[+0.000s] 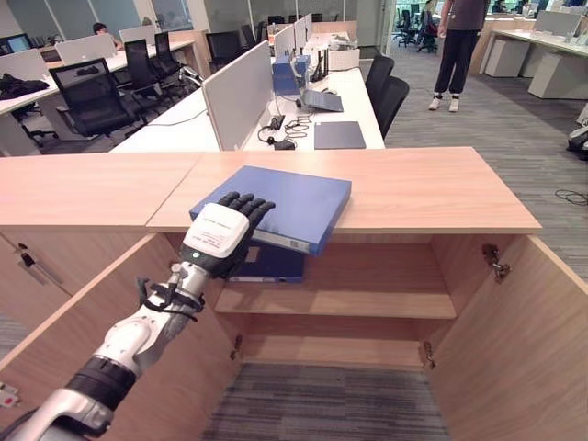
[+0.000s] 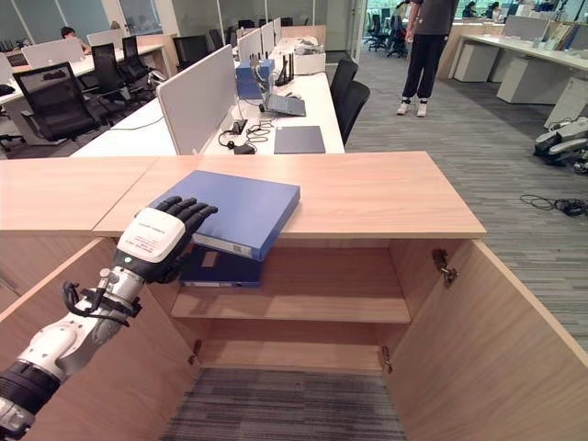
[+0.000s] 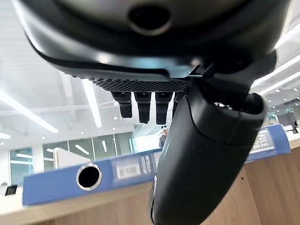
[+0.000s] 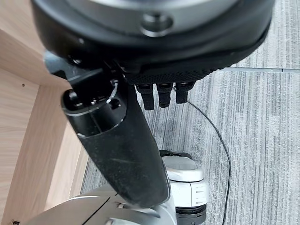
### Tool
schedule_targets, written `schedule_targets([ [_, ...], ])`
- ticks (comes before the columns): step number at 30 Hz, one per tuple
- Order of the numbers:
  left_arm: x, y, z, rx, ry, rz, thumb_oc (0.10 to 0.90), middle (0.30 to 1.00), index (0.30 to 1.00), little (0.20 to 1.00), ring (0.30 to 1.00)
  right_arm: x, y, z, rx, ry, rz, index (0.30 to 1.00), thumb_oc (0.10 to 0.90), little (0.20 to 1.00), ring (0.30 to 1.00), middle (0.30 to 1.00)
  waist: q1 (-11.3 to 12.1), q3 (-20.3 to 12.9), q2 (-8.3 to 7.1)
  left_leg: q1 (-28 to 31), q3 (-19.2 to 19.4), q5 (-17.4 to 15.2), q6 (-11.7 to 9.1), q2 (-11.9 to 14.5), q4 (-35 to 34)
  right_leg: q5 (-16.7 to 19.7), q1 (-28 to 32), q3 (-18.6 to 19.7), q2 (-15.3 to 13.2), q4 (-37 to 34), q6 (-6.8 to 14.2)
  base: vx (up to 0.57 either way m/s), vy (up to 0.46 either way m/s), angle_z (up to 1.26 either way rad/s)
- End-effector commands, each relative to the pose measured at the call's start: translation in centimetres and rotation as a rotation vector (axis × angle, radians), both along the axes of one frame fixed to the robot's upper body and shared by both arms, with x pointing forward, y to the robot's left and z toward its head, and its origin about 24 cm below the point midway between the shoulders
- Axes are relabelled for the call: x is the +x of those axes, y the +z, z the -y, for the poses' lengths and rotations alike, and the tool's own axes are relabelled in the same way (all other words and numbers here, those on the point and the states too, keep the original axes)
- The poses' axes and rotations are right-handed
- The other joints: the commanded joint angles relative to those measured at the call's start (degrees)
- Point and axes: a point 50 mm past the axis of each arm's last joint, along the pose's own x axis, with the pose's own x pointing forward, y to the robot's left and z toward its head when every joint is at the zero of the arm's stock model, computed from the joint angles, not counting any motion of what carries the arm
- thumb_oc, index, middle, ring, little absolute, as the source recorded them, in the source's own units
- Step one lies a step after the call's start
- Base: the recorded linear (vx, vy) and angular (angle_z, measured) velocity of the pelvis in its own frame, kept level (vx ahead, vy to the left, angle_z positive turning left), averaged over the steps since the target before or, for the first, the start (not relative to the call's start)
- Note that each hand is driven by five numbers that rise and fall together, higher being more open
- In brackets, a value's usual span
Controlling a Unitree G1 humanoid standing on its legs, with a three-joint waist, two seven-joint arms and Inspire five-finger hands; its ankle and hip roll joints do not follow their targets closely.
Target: Put the empty folder in the office cabinet
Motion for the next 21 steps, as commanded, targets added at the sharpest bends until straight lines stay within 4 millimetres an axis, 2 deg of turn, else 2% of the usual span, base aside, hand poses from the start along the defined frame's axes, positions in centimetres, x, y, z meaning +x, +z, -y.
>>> schedule_targets([
  [1, 3.8, 8.0, 0.9, -0.03, 0.005, 0.28, 0.8, 0.9, 0.9, 0.9, 0.9, 3.0, 0.7, 1.3, -0.046, 0.066, 0.063, 0.9, 0.8, 0.9, 0.9, 0.9, -0.7, 2.0, -0.24, 4.5, 0.8, -6.1, -1.2, -1.9, 0.1, -10.1, 4.2, -3.2, -0.1, 0.9, 4.1, 0.0, 0.0, 0.0],
  [11, 5.4, 8.6, 2.0, 0.072, 0.003, 0.289, 0.8, 0.9, 0.9, 0.9, 0.9, 2.9, 0.7, 1.8, -0.064, 0.057, 0.047, 0.9, 0.8, 0.9, 0.9, 0.9, -1.2, 2.0, -0.45, 4.4, 0.7, -6.2, -1.1, -1.9, 0.1, -10.1, 4.0, -3.1, 0.0, 1.0, 4.2, 0.0, 0.0, 0.0],
  [21, 6.4, 9.8, 3.5, 0.234, -0.04, 0.32, 0.8, 0.9, 0.9, 0.9, 0.9, 1.8, 0.6, 2.3, -0.073, 0.074, -0.018, 0.9, 0.8, 0.9, 0.9, 0.9, -1.9, 1.9, -0.09, 4.3, 0.6, -6.3, -1.0, -2.3, 0.1, -10.1, 3.8, -2.5, -0.4, 1.1, 4.5, 0.0, 0.0, 0.0],
])
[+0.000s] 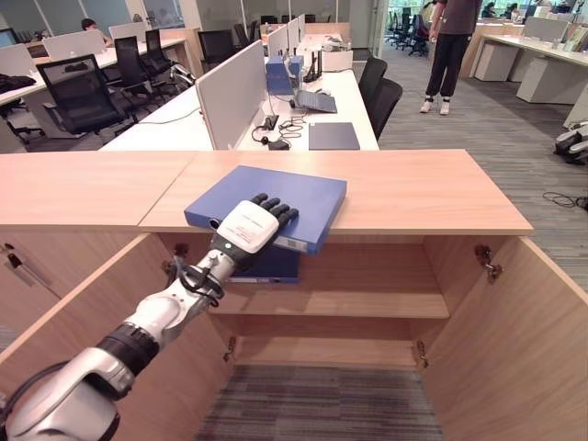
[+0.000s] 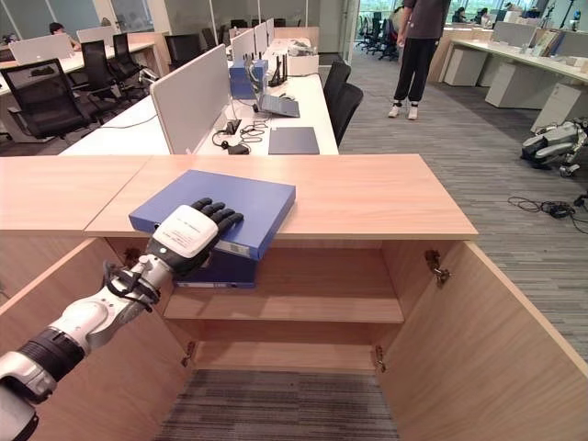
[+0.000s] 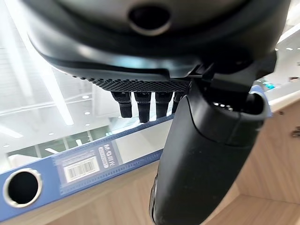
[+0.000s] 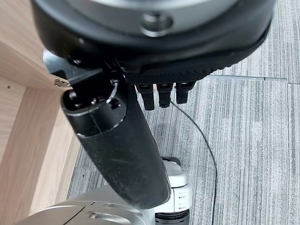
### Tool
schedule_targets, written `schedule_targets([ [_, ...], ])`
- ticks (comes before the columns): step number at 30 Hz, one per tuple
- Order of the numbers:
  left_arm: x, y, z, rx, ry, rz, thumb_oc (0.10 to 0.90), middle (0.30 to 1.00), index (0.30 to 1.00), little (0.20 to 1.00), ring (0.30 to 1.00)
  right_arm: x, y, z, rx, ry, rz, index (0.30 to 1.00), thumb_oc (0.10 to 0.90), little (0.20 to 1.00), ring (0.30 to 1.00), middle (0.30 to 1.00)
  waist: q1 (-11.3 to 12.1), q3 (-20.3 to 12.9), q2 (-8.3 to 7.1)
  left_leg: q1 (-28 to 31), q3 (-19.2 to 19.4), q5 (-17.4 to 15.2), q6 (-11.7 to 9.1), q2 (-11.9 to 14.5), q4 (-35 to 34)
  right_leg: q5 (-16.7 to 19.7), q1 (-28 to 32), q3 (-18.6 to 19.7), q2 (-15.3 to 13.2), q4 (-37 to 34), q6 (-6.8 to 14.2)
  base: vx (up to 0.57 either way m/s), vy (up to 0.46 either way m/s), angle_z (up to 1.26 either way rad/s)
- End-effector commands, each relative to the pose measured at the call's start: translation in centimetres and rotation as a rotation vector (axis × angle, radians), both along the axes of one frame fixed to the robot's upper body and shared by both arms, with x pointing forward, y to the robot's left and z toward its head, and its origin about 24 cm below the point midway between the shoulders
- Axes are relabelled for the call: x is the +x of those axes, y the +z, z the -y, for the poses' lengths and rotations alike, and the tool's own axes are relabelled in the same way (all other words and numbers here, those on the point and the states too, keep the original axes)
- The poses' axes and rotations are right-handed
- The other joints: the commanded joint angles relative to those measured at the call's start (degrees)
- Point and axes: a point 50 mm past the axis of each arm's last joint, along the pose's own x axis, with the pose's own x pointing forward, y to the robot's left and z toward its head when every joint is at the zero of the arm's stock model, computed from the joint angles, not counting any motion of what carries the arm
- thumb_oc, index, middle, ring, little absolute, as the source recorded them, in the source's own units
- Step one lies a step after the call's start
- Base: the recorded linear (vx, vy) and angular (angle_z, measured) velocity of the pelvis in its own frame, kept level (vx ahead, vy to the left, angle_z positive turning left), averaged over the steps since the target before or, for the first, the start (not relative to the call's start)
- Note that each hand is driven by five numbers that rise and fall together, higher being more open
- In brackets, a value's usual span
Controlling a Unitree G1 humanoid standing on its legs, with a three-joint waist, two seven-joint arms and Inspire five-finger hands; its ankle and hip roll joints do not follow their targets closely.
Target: Put the empty folder in the office cabinet
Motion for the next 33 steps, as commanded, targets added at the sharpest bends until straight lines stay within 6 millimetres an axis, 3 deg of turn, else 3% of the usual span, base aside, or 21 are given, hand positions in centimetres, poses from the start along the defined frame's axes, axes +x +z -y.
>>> schedule_targets([
  [1, 3.6, 9.3, 0.6, 0.021, 0.015, 0.316, 0.8, 0.9, 0.9, 0.9, 0.9, 2.5, 0.8, 2.2, -0.067, 0.06, 0.031, 0.9, 0.8, 0.9, 0.9, 0.9, -0.4, 2.3, 1.17, 4.6, 0.6, -6.2, -1.0, -2.3, 0.1, -10.1, 3.9, -2.4, -0.2, 1.1, 4.5, 0.0, 0.0, 0.0],
  [12, 4.2, 8.6, 1.6, 0.014, 0.01, 0.288, 0.8, 0.9, 0.9, 0.9, 0.9, 2.0, 0.9, 2.6, -0.077, 0.037, 0.024, 0.9, 0.8, 0.9, 0.9, 0.9, -1.2, 2.5, 1.24, 4.6, 0.4, -6.4, -0.9, -2.6, 0.1, -10.2, 3.9, -2.0, -0.5, 1.4, 4.5, 0.0, 0.0, 0.0],
  [13, 4.3, 8.3, 1.7, 0.012, 0.015, 0.276, 0.58, 0.571, 0.571, 0.571, 0.571, 2.1, 0.9, 2.6, -0.078, 0.033, 0.028, 0.9, 0.8, 0.9, 0.9, 0.9, -1.4, 2.5, 1.25, 4.7, 0.3, -6.4, -0.9, -2.7, 0.1, -10.2, 3.8, -1.9, -0.5, 1.4, 4.5, 0.01, 0.013, 0.04],
  [14, 4.4, 8.2, 1.7, 0.011, 0.018, 0.271, 0.43, 0.345, 0.345, 0.345, 0.345, 2.1, 0.9, 2.6, -0.078, 0.029, 0.03, 0.9, 0.8, 0.9, 0.9, 0.9, -1.5, 2.5, 1.25, 4.7, 0.3, -6.4, -0.9, -2.7, 0.1, -10.2, 3.8, -1.7, -0.6, 1.5, 4.4, 0.0, 0.0, 0.0],
  [15, 4.5, 8.2, 1.8, 0.012, 0.021, 0.265, 0.4, 0.3, 0.3, 0.3, 0.3, 2.2, 0.9, 2.7, -0.077, 0.027, 0.035, 0.9, 0.8, 0.9, 0.9, 0.9, -1.5, 2.5, 1.25, 4.7, 0.3, -6.5, -0.8, -2.7, 0.1, -10.3, 3.8, -1.7, -0.6, 1.6, 4.4, 0.0, 0.0, 0.0],
  [33, 3.8, 7.5, 2.0, -0.2, 0.032, 0.221, 0.4, 0.3, 0.3, 0.3, 0.3, 2.0, 0.7, 1.8, -0.05, 0.014, 0.041, 0.9, 0.8, 0.9, 0.9, 0.9, -1.4, 2.3, 0.67, 5.4, -0.2, -6.9, -0.6, -2.7, 0.1, -10.9, 4.1, -0.9, -0.5, 2.3, 3.9, 0.0, 0.0, 0.0],
])
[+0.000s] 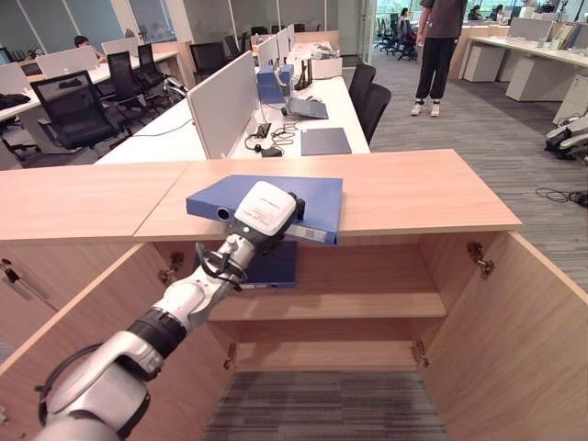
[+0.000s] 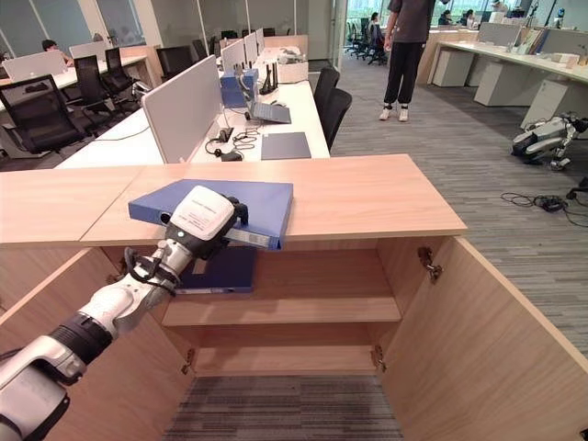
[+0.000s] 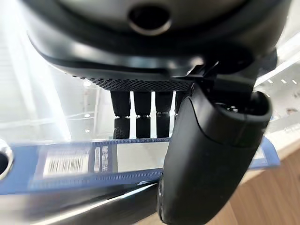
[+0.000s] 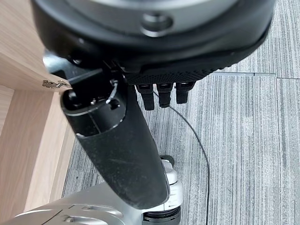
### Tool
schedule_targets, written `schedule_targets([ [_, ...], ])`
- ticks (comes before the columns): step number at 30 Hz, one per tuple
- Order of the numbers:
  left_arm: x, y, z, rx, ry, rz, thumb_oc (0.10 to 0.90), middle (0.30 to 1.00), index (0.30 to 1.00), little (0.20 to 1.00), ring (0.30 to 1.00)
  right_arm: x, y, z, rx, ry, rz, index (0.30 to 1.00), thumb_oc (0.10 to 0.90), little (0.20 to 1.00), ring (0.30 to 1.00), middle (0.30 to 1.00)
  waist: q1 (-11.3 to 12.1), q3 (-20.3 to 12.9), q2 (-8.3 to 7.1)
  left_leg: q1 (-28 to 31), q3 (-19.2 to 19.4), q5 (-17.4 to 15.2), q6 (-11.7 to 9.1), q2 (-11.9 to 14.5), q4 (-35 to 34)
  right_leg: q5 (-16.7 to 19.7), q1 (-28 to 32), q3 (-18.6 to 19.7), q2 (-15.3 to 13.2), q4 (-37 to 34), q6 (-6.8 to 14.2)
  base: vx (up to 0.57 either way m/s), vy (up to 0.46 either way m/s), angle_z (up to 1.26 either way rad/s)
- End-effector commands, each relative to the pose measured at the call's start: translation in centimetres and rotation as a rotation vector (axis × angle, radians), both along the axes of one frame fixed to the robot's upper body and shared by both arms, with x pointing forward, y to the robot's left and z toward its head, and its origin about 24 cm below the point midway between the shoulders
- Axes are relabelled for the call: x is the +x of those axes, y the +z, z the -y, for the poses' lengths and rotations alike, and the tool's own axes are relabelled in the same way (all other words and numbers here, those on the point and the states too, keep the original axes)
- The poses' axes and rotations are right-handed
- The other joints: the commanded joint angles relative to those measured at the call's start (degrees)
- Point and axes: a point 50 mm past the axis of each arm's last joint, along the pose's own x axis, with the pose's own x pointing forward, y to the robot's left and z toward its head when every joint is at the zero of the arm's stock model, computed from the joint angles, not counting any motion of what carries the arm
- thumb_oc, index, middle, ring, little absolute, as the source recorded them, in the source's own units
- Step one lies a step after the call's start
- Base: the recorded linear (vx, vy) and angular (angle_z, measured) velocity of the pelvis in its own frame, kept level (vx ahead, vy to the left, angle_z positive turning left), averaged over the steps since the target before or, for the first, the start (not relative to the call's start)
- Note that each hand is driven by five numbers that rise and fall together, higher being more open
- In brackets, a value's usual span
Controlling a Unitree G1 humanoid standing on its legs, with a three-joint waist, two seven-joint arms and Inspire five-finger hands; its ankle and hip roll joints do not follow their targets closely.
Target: Put the empty folder in the office cabinet
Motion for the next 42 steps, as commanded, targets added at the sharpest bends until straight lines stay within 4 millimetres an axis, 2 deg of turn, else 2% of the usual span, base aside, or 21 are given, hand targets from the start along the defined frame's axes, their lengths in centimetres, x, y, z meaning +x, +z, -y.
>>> schedule_targets([
  [1, 1.8, 6.0, -0.7, -0.078, 0.034, 0.154, 0.4, 0.3, 0.3, 0.3, 0.3, 3.0, 0.6, 1.2, -0.033, 0.025, 0.08, 0.9, 0.8, 0.9, 0.9, 0.9, -0.1, 3.2, -0.5, 5.0, 0.0, -6.0, -0.7, -2.7, 0.1, -10.4, 3.4, -1.0, -0.4, 2.6, 3.8, 0.0, 0.0, 0.0],
  [4, 1.5, 6.3, -0.7, -0.118, 0.022, 0.165, 0.4, 0.3, 0.3, 0.3, 0.3, 3.1, 0.6, 1.1, -0.031, 0.023, 0.083, 0.9, 0.8, 0.9, 0.9, 0.9, 0.2, 3.2, -0.58, 5.0, -0.1, -6.0, -0.7, -2.7, 0.1, -10.5, 3.5, -1.2, -0.4, 2.6, 3.7, -0.01, -0.002, 0.0],
  [7, 0.4, 7.6, -0.6, -0.229, -0.023, 0.205, 0.4, 0.3, 0.3, 0.3, 0.3, 3.3, 0.5, 0.7, -0.019, 0.02, 0.091, 0.9, 0.8, 0.9, 0.9, 0.9, 0.9, 3.2, -0.94, 5.0, -0.5, -6.0, -0.7, -2.8, 0.1, -10.5, 3.7, -1.4, -0.5, 2.7, 3.6, 0.0, 0.0, 0.0],
  [11, -2.2, 9.8, 0.2, -0.533, -0.18, 0.232, 0.4, 0.3, 0.3, 0.3, 0.3, 3.7, 0.4, 0.2, -0.006, 0.007, 0.105, 0.9, 0.8, 0.9, 0.9, 0.9, 1.9, 3.3, -1.39, 4.6, -1.1, -5.6, -0.6, -2.8, 0.1, -10.2, 3.5, -1.6, -0.6, 2.7, 3.3, -0.01, -0.004, 0.02],
  [12, -2.2, 9.8, 0.1, -0.534, -0.178, 0.23, 0.4, 0.3, 0.3, 0.3, 0.3, 3.7, 0.4, 0.3, -0.007, 0.008, 0.103, 0.9, 0.8, 0.9, 0.9, 0.9, 1.8, 3.2, -1.33, 4.8, -1.1, -5.9, -0.6, -2.8, 0.1, -10.5, 3.7, -1.6, -0.6, 2.6, 3.3, -0.03, -0.005, 0.05],
  [13, -3.1, 10.3, 0.3, -0.647, -0.238, 0.226, 0.4, 0.3, 0.3, 0.3, 0.3, 3.8, 0.4, 0.1, 0.0, 0.003, 0.109, 0.9, 0.8, 0.9, 0.9, 0.9, 2.1, 3.3, -1.54, 4.6, -1.2, -5.6, -0.5, -2.8, 0.1, -10.1, 3.4, -1.6, -0.6, 2.7, 3.2, -0.01, -0.001, 0.12],
  [14, -4.8, 10.8, 0.3, -0.926, -0.351, 0.193, 0.4, 0.3, 0.3, 0.3, 0.3, 4.0, 0.4, 0.1, 0.001, 0.005, 0.111, 0.9, 0.8, 0.9, 0.9, 0.9, 2.4, 3.3, -1.65, 4.7, -1.3, -5.6, -0.4, -2.8, 0.1, -10.1, 3.5, -1.5, -0.7, 2.7, 3.0, -0.03, -0.004, 0.13],
  [15, -5.5, 10.9, 0.2, -1.075, -0.414, 0.169, 0.4, 0.3, 0.3, 0.3, 0.3, 4.2, 0.5, 0.1, 0.002, 0.002, 0.117, 0.9, 0.8, 0.9, 0.9, 0.9, 2.5, 3.3, -1.65, 4.7, -1.4, -5.6, -0.4, -2.7, 0.1, -10.0, 3.5, -1.6, -0.7, 2.7, 2.9, -0.01, 0.002, 0.12],
  [19, -7.8, 11.4, -0.2, -1.427, -0.649, 0.05, 0.4, 0.3, 0.3, 0.3, 0.3, 5.0, 0.6, 0.0, 0.021, -0.005, 0.146, 0.9, 0.8, 0.9, 0.9, 0.9, 3.1, 3.5, -1.54, 4.9, -1.6, -5.7, -0.2, -2.8, 0.1, -10.0, 3.7, -1.5, -0.8, 2.7, 2.6, -0.01, 0.005, 0.03],
  [20, -7.8, 11.4, -0.3, -1.429, -0.648, 0.048, 0.4, 0.3, 0.3, 0.3, 0.3, 5.0, 0.6, 0.1, 0.021, -0.004, 0.145, 0.9, 0.8, 0.9, 0.9, 0.9, 3.1, 3.5, -1.51, 5.1, -1.6, -6.0, -0.2, -2.8, 0.1, -10.2, 4.0, -1.5, -0.8, 2.6, 2.7, 0.0, 0.0, 0.0],
  [24, -9.7, 12.7, -0.1, -1.532, -0.866, -0.053, 0.4, 0.3, 0.3, 0.3, 0.3, 5.3, 0.6, -0.2, 0.046, 0.022, 0.14, 0.9, 0.8, 0.9, 0.9, 0.9, 3.8, 3.7, -1.5, 4.6, -2.0, -5.7, -0.2, -2.8, 0.1, -9.9, 3.9, -1.6, -0.8, 2.6, 2.6, -0.02, 0.005, 0.0],
  [27, -10.3, 13.1, 0.5, -1.548, -0.956, -0.104, 0.4, 0.3, 0.3, 0.3, 0.3, 5.3, 0.6, -0.1, 0.05, 0.035, 0.133, 0.9, 0.8, 0.9, 0.9, 0.9, 4.1, 3.8, -1.45, 4.8, -2.2, -6.0, -0.2, -2.8, 0.1, -10.2, 4.3, -1.7, -0.9, 2.4, 2.7, -0.03, 0.008, 0.04],
  [28, -10.7, 13.4, 1.2, -1.568, -1.051, -0.185, 0.4, 0.3, 0.3, 0.3, 0.3, 5.5, 0.6, -0.1, 0.053, 0.051, 0.128, 0.9, 0.8, 0.9, 0.9, 0.9, 4.4, 3.8, -1.37, 4.7, -2.4, -6.0, -0.2, -2.8, 0.1, -10.1, 4.5, -2.0, -1.1, 2.1, 2.7, -0.03, 0.003, 0.08],
  [31, -10.7, 13.4, 1.5, -1.574, -1.076, -0.217, 0.4, 0.3, 0.3, 0.3, 0.3, 5.6, 0.6, -0.1, 0.055, 0.056, 0.126, 0.9, 0.8, 0.9, 0.9, 0.9, 4.5, 3.8, -1.35, 4.7, -2.6, -5.9, -0.2, -2.8, 0.1, -10.1, 4.6, -2.0, -1.1, 2.0, 2.7, -0.01, 0.003, 0.08],
  [33, -10.6, 12.9, 2.7, -1.61, -1.137, -0.357, 0.4, 0.3, 0.3, 0.3, 0.3, 6.0, 0.7, -0.1, 0.051, 0.073, 0.129, 0.9, 0.8, 0.9, 0.9, 0.9, 4.7, 3.9, -1.32, 4.5, -2.8, -5.8, -0.1, -2.8, 0.1, -9.8, 4.7, -2.1, -1.2, 1.8, 2.8, -0.05, -0.003, 0.07],
  [37, -10.6, 12.0, 3.8, -1.635, -1.192, -0.558, 0.4, 0.3, 0.3, 0.3, 0.3, 6.9, 0.9, -0.1, 0.056, 0.1, 0.144, 0.9, 0.8, 0.9, 0.9, 0.9, 5.0, 4.2, -1.14, 4.3, -2.4, -5.6, 0.1, -2.8, 0.1, -9.4, 4.4, -2.1, -1.1, 1.7, 2.9, -0.04, -0.002, 0.01],
  [42, -10.1, 10.5, 4.3, -1.642, -1.138, -0.708, 0.4, 0.3, 0.3, 0.3, 0.3, 7.1, 0.9, -0.3, 0.062, 0.139, 0.141, 0.9, 0.8, 0.9, 0.9, 0.9, 5.2, 4.4, -0.99, 4.3, -2.0, -5.4, 0.2, -2.7, 0.1, -9.2, 4.2, -2.0, -1.0, 1.5, 3.0, -0.01, -0.003, -0.01],
])
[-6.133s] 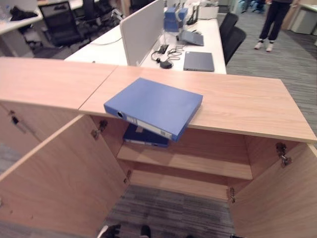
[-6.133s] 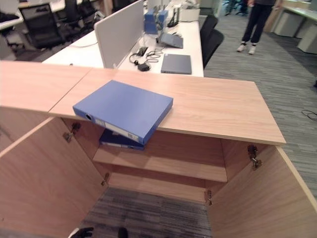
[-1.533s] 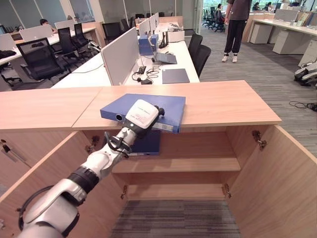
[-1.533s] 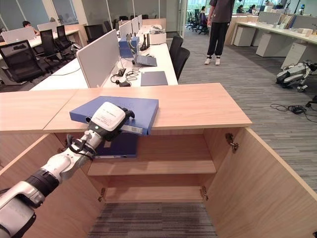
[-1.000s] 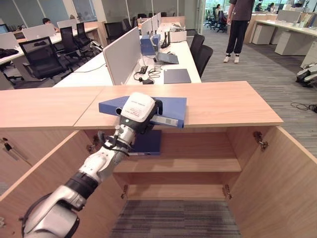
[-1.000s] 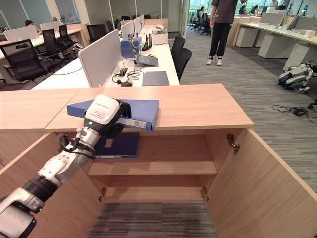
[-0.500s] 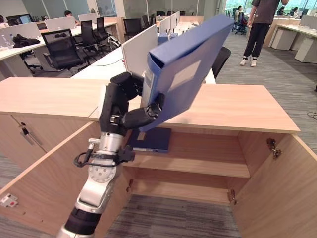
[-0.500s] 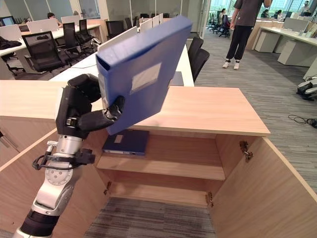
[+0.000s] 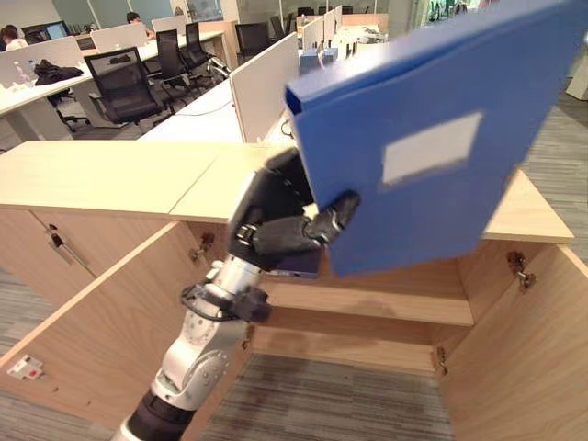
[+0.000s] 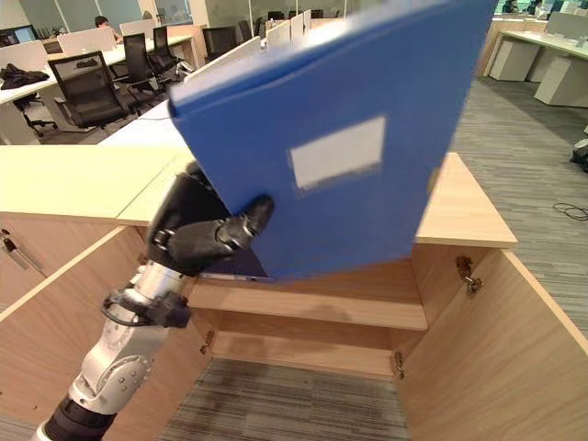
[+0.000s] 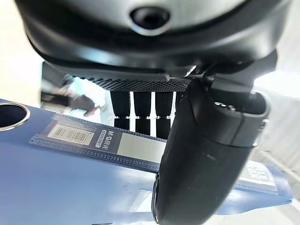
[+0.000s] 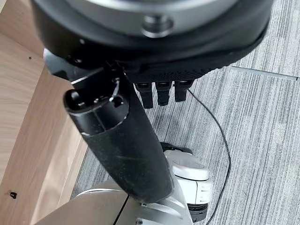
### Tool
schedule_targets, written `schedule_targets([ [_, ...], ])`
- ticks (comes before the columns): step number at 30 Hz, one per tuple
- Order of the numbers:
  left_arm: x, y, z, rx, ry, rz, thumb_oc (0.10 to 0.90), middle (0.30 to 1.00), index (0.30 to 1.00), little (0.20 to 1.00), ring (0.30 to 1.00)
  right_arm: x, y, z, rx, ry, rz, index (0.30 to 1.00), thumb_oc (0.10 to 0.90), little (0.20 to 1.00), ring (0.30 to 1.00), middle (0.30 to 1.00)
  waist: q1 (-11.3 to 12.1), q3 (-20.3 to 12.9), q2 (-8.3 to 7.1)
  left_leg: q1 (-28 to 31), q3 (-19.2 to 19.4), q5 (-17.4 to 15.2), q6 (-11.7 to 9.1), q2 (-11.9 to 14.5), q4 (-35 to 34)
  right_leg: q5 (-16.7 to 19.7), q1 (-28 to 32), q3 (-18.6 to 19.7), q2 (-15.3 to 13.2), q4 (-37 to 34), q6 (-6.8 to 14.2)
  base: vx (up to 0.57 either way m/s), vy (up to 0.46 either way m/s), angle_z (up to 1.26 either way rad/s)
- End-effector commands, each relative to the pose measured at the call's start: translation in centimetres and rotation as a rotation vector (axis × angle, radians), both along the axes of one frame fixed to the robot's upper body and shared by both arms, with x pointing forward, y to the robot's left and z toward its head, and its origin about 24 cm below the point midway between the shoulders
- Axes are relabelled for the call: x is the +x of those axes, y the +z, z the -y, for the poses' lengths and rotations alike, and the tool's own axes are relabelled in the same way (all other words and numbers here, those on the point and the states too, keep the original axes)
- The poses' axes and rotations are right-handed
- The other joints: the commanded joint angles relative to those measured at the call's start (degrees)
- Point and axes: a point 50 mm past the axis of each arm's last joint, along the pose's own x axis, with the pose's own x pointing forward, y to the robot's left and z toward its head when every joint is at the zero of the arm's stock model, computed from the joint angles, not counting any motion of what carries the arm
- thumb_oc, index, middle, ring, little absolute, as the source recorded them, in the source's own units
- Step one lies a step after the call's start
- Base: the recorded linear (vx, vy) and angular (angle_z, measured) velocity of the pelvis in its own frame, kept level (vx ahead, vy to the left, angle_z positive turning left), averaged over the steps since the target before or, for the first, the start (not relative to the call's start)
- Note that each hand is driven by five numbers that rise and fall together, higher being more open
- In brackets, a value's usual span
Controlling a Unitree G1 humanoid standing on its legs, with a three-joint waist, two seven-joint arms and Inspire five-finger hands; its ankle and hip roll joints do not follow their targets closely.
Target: Put the empty folder in the office cabinet
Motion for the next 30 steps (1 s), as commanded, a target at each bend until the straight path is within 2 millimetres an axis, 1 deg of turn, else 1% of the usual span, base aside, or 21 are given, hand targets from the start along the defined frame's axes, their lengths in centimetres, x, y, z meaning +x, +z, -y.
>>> schedule_targets([
  [1, 0.2, 5.2, -0.2, -0.077, -0.048, 0.23, 0.4, 0.3, 0.3, 0.3, 0.3, 3.5, 0.5, -0.5, 0.003, 0.099, 0.072, 0.9, 0.8, 0.9, 0.9, 0.9, 0.6, 1.8, -1.88, 5.1, 0.8, -5.7, -0.4, -2.4, 0.1, -8.7, 3.4, -0.2, -0.6, 1.5, 3.2, 0.0, 0.0, 0.0],
  [2, 0.2, 5.2, -0.2, -0.077, -0.048, 0.23, 0.4, 0.3, 0.3, 0.3, 0.3, 3.5, 0.5, -0.5, 0.003, 0.099, 0.072, 0.9, 0.8, 0.9, 0.9, 0.9, 0.6, 1.8, -1.89, 5.1, 0.8, -5.7, -0.4, -2.4, 0.1, -8.7, 3.4, -0.2, -0.6, 1.5, 3.2, 0.0, 0.0, 0.0],
  [3, 0.5, 4.5, -0.5, -0.041, -0.017, 0.199, 0.4, 0.3, 0.3, 0.3, 0.3, 3.6, 0.5, -0.6, 0.009, 0.099, 0.083, 0.9, 0.8, 0.9, 0.9, 0.9, 0.6, 1.9, -1.91, 5.1, 0.9, -5.7, -0.4, -2.4, 0.1, -8.7, 3.5, -0.3, -0.6, 1.5, 3.2, 0.03, -0.004, 0.0],
  [5, 0.8, 4.0, -0.8, -0.015, 0.009, 0.18, 0.4, 0.3, 0.3, 0.3, 0.3, 3.7, 0.5, -0.8, 0.019, 0.096, 0.091, 0.9, 0.8, 0.9, 0.9, 0.9, 0.5, 1.9, -1.88, 5.4, 0.8, -6.2, -0.5, -2.4, 0.1, -9.3, 4.0, -0.4, -0.6, 1.3, 3.4, 0.04, -0.001, 0.0],
  [8, 1.5, 2.4, -1.7, 0.034, 0.066, 0.117, 0.4, 0.3, 0.3, 0.3, 0.3, 4.5, 0.8, -1.0, 0.063, 0.0, 0.157, 0.9, 0.8, 0.9, 0.9, 0.9, 0.3, 1.9, -1.79, 5.4, 0.7, -6.2, -0.5, -2.5, 0.1, -9.3, 4.1, -0.3, -0.7, 1.3, 3.3, 0.0, 0.0, 0.0],
  [9, 1.8, 1.4, -2.6, 0.068, 0.101, 0.074, 0.4, 0.3, 0.3, 0.3, 0.3, 6.4, 1.6, -0.9, 0.109, -0.114, 0.271, 0.9, 0.8, 0.9, 0.9, 0.9, 0.2, 1.9, -1.69, 5.4, 0.8, -6.2, -0.5, -2.5, 0.1, -9.2, 4.0, -0.2, -0.7, 1.4, 3.3, 0.0, 0.0, 0.0],
  [10, 1.8, 1.4, -2.6, 0.068, 0.101, 0.075, 0.4, 0.3, 0.3, 0.3, 0.3, 6.4, 1.6, -0.9, 0.109, -0.115, 0.271, 0.9, 0.8, 0.9, 0.9, 0.9, 0.2, 2.0, -1.68, 5.4, 0.8, -6.2, -0.5, -2.5, 0.1, -9.2, 4.0, -0.2, -0.7, 1.4, 3.3, 0.02, 0.008, -0.04],
  [11, 1.9, 1.0, -3.2, 0.082, 0.121, 0.054, 0.4, 0.3, 0.3, 0.3, 0.3, 7.7, 2.3, -0.8, 0.139, -0.167, 0.343, 0.9, 0.8, 0.9, 0.9, 0.9, 0.2, 1.9, -1.62, 5.5, 1.0, -6.2, -0.5, -2.5, 0.1, -9.2, 3.9, 0.0, -0.7, 1.4, 3.3, 0.01, 0.008, -0.03],
  [12, 2.0, 0.6, -3.7, 0.092, 0.138, 0.033, 0.4, 0.3, 0.3, 0.3, 0.3, 9.3, 3.2, -0.7, 0.169, -0.213, 0.436, 0.9, 0.8, 0.9, 0.9, 0.9, 0.2, 1.9, -1.54, 5.6, 1.1, -6.2, -0.5, -2.5, 0.1, -9.1, 3.8, 0.1, -0.6, 1.4, 3.3, 0.01, 0.012, -0.07],
  [14, 2.2, -0.1, -4.6, 0.102, 0.168, 0.005, 0.4, 0.3, 0.3, 0.3, 0.3, 11.5, 4.8, -0.6, 0.232, -0.293, 0.574, 0.9, 0.8, 0.9, 0.9, 0.9, 0.1, 1.8, -1.45, 5.8, 1.5, -6.3, -0.5, -2.5, 0.1, -9.0, 3.7, 0.1, -0.5, 1.5, 3.2, 0.01, 0.016, -0.14],
  [15, 2.2, -0.7, -5.7, 0.112, 0.2, -0.018, 0.4, 0.3, 0.3, 0.3, 0.3, 14.0, 7.3, -0.3, 0.309, -0.354, 0.758, 0.9, 0.8, 0.9, 0.9, 0.9, 0.2, 1.7, -1.46, 5.9, 1.8, -6.3, -0.6, -2.4, 0.1, -9.0, 3.6, 0.1, -0.4, 1.5, 3.2, 0.01, 0.015, -0.14],
  [16, 2.1, -0.7, -5.7, 0.112, 0.2, -0.018, 0.4, 0.3, 0.3, 0.3, 0.3, 13.9, 7.3, -0.3, 0.309, -0.355, 0.758, 0.9, 0.8, 0.9, 0.9, 0.9, 0.2, 1.7, -1.44, 5.9, 1.9, -6.3, -0.6, -2.4, 0.1, -9.0, 3.6, 0.1, -0.4, 1.5, 3.3, 0.01, 0.02, -0.11],
  [18, 2.1, -1.3, -6.8, 0.131, 0.238, -0.039, 0.4, 0.3, 0.3, 0.3, 0.3, 15.7, 9.9, -0.1, 0.371, -0.368, 0.908, 0.9, 0.8, 0.9, 0.9, 0.9, 0.1, 1.5, -1.44, 6.0, 2.1, -6.3, -0.6, -2.4, 0.1, -9.0, 3.7, 0.1, -0.4, 1.5, 3.2, 0.02, 0.018, -0.04],
  [19, 2.2, -1.7, -7.5, 0.145, 0.266, -0.052, 0.4, 0.3, 0.3, 0.3, 0.3, 16.9, 12.2, 0.2, 0.414, -0.368, 1.032, 0.9, 0.8, 0.9, 0.9, 0.9, 0.0, 1.3, -1.48, 6.1, 2.2, -6.4, -0.6, -2.3, 0.1, -9.1, 3.7, 0.0, -0.4, 1.4, 3.2, 0.0, 0.0, 0.0],
  [20, 2.2, -1.7, -7.5, 0.145, 0.265, -0.053, 0.4, 0.3, 0.3, 0.3, 0.3, 16.9, 12.3, 0.2, 0.414, -0.368, 1.032, 0.9, 0.8, 0.9, 0.9, 0.9, 0.0, 1.3, -1.47, 6.1, 2.1, -6.4, -0.6, -2.3, 0.1, -9.1, 3.8, 0.0, -0.4, 1.4, 3.2, 0.02, 0.012, 0.03],
  [23, 2.1, -1.8, -8.4, 0.161, 0.285, -0.054, 0.4, 0.3, 0.3, 0.3, 0.3, 18.1, 15.3, 0.5, 0.466, -0.329, 1.168, 0.9, 0.8, 0.9, 0.9, 0.9, 0.1, 1.1, -1.57, 5.6, 2.2, -5.6, -0.6, -2.3, 0.1, -8.6, 3.3, -0.2, -0.4, 1.5, 3.1, -0.01, -0.001, 0.01],
  [24, 2.1, -1.9, -8.7, 0.172, 0.289, -0.052, 0.4, 0.3, 0.3, 0.3, 0.3, 18.4, 16.1, 0.7, 0.485, -0.32, 1.206, 0.9, 0.8, 0.9, 0.9, 0.9, 0.2, 0.9, -1.63, 5.9, 2.1, -6.3, -0.7, -2.4, 0.1, -9.1, 3.8, -0.3, -0.5, 1.3, 3.2, 0.0, 0.0, 0.0],
  [25, 2.0, -1.8, -9.1, 0.189, 0.304, -0.042, 0.4, 0.3, 0.3, 0.3, 0.3, 18.8, 17.3, 0.7, 0.517, -0.296, 1.255, 0.9, 0.8, 0.9, 0.9, 0.9, 0.3, 0.9, -1.73, 5.6, 2.1, -5.7, -0.6, -2.3, 0.1, -8.5, 3.5, -0.4, -0.5, 1.3, 3.1, 0.06, 0.006, 0.0],
  [26, 2.0, -1.9, -9.1, 0.189, 0.304, -0.044, 0.4, 0.3, 0.3, 0.3, 0.3, 18.8, 17.3, 0.7, 0.517, -0.296, 1.254, 0.9, 0.8, 0.9, 0.9, 0.9, 0.3, 0.8, -1.7, 5.9, 2.0, -6.3, -0.7, -2.4, 0.1, -9.1, 3.9, -0.4, -0.5, 1.2, 3.3, 0.0, 0.0, 0.0],
  [27, 2.0, -1.7, -9.4, 0.201, 0.309, -0.037, 0.4, 0.3, 0.3, 0.3, 0.3, 18.9, 17.9, 0.7, 0.528, -0.277, 1.274, 0.9, 0.8, 0.9, 0.9, 0.9, 0.3, 0.7, -1.74, 5.8, 1.9, -6.3, -0.7, -2.4, 0.1, -9.1, 3.8, -0.5, -0.5, 1.2, 3.3, 0.0, 0.0, 0.0],
  [30, 2.0, -1.6, -9.6, 0.209, 0.311, -0.027, 0.4, 0.3, 0.3, 0.3, 0.3, 19.3, 19.2, 0.2, 0.588, -0.2, 1.297, 0.9, 0.8, 0.9, 0.9, 0.9, 0.5, 0.8, -1.96, 5.2, 1.8, -5.5, -0.7, -2.3, 0.1, -8.5, 3.3, -0.4, -0.5, 1.2, 3.2, -0.01, -0.003, 0.01],
])
